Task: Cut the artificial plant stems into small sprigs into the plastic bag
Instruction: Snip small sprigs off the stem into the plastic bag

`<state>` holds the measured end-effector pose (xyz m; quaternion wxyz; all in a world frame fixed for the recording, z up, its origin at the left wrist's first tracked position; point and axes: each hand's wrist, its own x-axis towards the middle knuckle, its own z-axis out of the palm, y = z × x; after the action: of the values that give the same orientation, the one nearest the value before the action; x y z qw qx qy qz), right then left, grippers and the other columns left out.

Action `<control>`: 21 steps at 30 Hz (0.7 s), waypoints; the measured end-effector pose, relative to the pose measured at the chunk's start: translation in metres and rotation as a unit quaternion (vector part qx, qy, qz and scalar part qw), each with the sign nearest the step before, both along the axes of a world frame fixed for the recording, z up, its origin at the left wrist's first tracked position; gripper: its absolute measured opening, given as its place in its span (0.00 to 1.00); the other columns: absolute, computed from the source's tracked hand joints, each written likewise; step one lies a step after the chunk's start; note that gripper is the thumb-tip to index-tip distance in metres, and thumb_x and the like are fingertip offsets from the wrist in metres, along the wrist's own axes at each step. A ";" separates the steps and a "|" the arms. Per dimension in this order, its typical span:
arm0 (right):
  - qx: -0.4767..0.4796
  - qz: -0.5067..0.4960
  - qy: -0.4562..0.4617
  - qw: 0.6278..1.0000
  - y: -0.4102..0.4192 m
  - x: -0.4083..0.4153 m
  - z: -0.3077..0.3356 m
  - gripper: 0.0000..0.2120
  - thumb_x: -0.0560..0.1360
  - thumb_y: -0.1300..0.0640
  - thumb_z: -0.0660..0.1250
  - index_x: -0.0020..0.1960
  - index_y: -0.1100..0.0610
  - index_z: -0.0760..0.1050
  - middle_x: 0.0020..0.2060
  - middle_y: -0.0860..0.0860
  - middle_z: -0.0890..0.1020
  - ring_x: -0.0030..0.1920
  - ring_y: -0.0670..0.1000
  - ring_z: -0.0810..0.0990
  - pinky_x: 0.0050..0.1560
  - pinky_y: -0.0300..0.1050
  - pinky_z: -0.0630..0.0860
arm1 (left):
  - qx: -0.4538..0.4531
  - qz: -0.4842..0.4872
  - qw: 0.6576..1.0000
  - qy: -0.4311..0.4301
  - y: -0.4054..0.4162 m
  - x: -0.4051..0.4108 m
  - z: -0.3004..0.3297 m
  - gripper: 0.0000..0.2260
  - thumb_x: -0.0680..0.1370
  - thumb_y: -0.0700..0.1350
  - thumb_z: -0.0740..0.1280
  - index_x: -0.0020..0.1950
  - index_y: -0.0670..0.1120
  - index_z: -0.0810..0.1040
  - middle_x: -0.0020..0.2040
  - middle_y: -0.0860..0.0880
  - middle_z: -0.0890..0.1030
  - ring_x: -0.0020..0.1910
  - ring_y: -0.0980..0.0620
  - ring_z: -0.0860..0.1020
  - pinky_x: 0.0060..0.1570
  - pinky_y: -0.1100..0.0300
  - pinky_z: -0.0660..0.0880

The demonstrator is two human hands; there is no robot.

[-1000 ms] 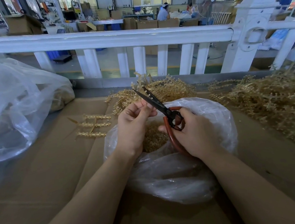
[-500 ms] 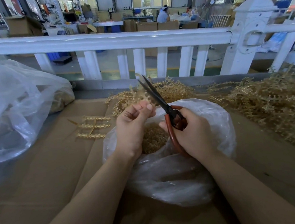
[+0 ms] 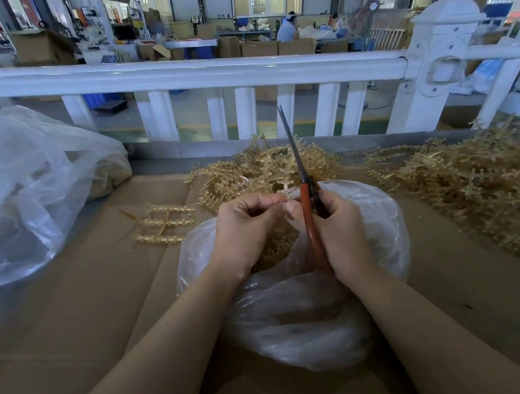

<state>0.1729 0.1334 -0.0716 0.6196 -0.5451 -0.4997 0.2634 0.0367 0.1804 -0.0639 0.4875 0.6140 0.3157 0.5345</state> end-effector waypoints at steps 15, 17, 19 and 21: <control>0.029 0.059 0.190 0.980 0.004 0.007 0.003 0.09 0.77 0.66 0.69 0.44 0.53 0.80 0.39 0.53 0.86 0.33 0.47 0.82 0.32 0.38 0.78 | 0.073 0.112 0.991 0.023 -0.011 0.003 0.004 0.17 0.77 0.46 0.73 0.32 0.44 0.71 0.27 0.47 0.72 0.28 0.52 0.70 0.32 0.57 0.70; 0.018 0.093 0.242 0.966 0.005 0.011 0.005 0.08 0.78 0.68 0.66 0.45 0.57 0.77 0.37 0.55 0.85 0.23 0.45 0.74 0.24 0.36 0.68 | 0.098 0.128 0.986 -0.035 -0.011 0.001 0.012 0.14 0.76 0.44 0.73 0.37 0.45 0.70 0.32 0.50 0.70 0.32 0.54 0.68 0.35 0.60 0.68; 0.015 0.144 0.251 0.957 0.006 0.015 0.006 0.04 0.76 0.65 0.67 0.46 0.57 0.76 0.37 0.55 0.83 0.22 0.44 0.67 0.23 0.38 0.63 | 0.095 0.112 0.989 -0.032 -0.008 -0.003 0.019 0.12 0.74 0.48 0.74 0.49 0.45 0.74 0.42 0.50 0.75 0.40 0.55 0.73 0.43 0.61 0.73; 0.012 0.186 0.247 0.951 0.005 0.016 0.004 0.04 0.74 0.63 0.66 0.49 0.59 0.76 0.37 0.55 0.82 0.22 0.44 0.67 0.24 0.38 0.63 | 0.057 0.056 0.996 0.029 -0.003 -0.009 0.021 0.26 0.71 0.54 0.75 0.66 0.50 0.73 0.58 0.52 0.77 0.57 0.59 0.76 0.57 0.61 0.74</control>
<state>0.1894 0.1383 -0.0672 0.6702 -0.3527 -0.4264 0.4946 0.0277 0.1772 -0.0430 0.4119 0.6375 0.3320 0.5602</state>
